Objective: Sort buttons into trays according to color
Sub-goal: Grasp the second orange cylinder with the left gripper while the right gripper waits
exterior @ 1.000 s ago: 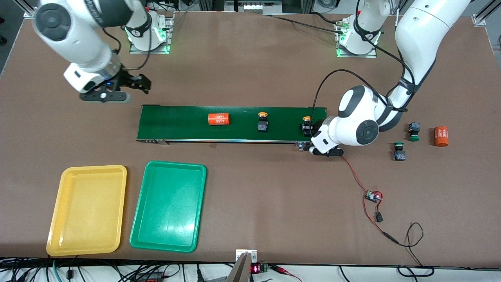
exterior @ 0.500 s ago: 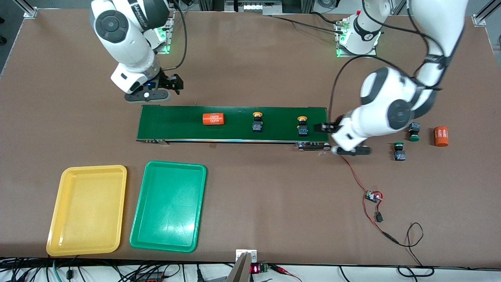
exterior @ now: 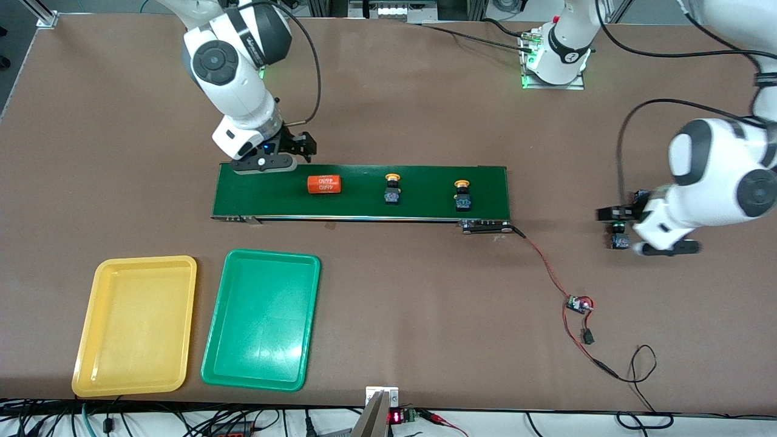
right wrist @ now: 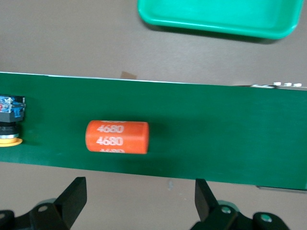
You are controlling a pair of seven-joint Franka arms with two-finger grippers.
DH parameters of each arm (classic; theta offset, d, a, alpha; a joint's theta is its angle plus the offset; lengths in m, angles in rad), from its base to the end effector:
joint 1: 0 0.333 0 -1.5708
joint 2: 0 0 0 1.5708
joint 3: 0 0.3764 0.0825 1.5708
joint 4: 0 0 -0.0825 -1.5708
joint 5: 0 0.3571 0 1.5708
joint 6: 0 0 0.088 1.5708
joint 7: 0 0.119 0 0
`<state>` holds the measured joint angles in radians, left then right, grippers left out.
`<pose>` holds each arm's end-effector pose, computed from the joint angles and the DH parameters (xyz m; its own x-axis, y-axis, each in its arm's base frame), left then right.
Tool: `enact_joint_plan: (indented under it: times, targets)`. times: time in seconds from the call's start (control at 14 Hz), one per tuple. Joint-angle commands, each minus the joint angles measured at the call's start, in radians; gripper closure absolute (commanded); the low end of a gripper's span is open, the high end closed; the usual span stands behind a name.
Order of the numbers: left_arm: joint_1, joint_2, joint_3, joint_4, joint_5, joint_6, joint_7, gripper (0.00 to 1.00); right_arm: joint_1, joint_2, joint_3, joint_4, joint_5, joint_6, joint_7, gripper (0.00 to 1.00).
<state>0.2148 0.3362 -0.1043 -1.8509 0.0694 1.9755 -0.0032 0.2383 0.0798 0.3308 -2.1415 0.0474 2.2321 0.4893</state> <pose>0.5973 0.0769 0.3881 0.9747 0.0824 -0.2080 0.0793 -0.9966 -0.0230 0.4516 0.2874 0.4353 0.9986 0.0503 -0.0178 0.0491 -0.9968 -0.0627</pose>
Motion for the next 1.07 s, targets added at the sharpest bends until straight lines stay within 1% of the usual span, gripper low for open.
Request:
enact_joint_plan:
  times: [0.0, 0.07, 0.14, 0.21, 0.29, 0.43, 0.57, 0.64, 0.79, 1.0]
  targets:
    - [-0.006, -0.017, 0.075, -0.019, 0.132, 0.020, 0.087, 0.00, 0.045, 0.027, -0.001, 0.002, 0.006, 0.032, 0.061, 0.00]
    - [0.001, -0.011, 0.115, -0.021, 0.183, 0.022, 0.119, 0.00, 0.059, 0.037, -0.001, 0.000, 0.008, 0.035, 0.066, 0.00]
    - [0.006, 0.012, 0.136, -0.022, 0.196, 0.042, 0.177, 0.00, 0.065, 0.046, -0.001, 0.002, 0.006, 0.035, 0.066, 0.00]
    - [0.020, 0.039, 0.173, -0.028, 0.197, 0.075, 0.269, 0.00, 0.070, 0.057, -0.001, 0.002, 0.008, 0.037, 0.066, 0.00]
    - [0.040, 0.064, 0.188, -0.043, 0.196, 0.126, 0.338, 0.00, 0.076, 0.061, -0.001, 0.002, 0.008, 0.041, 0.068, 0.00]
    - [0.076, 0.104, 0.204, -0.080, 0.196, 0.245, 0.393, 0.00, 0.090, 0.081, -0.001, 0.002, 0.006, 0.067, 0.118, 0.00]
    - [0.098, 0.133, 0.206, -0.117, 0.194, 0.330, 0.437, 0.00, 0.099, 0.104, -0.001, 0.005, -0.004, 0.089, 0.137, 0.00]
    - [0.103, 0.156, 0.206, -0.119, 0.194, 0.356, 0.462, 0.00, 0.099, 0.112, -0.001, 0.008, -0.004, 0.092, 0.135, 0.00]
    - [0.118, 0.172, 0.209, -0.119, 0.194, 0.382, 0.497, 0.00, 0.099, 0.120, -0.003, 0.009, -0.004, 0.093, 0.137, 0.00]
    - [0.136, 0.201, 0.218, -0.125, 0.194, 0.384, 0.500, 0.00, 0.092, 0.127, -0.010, 0.012, 0.005, 0.093, 0.176, 0.00]
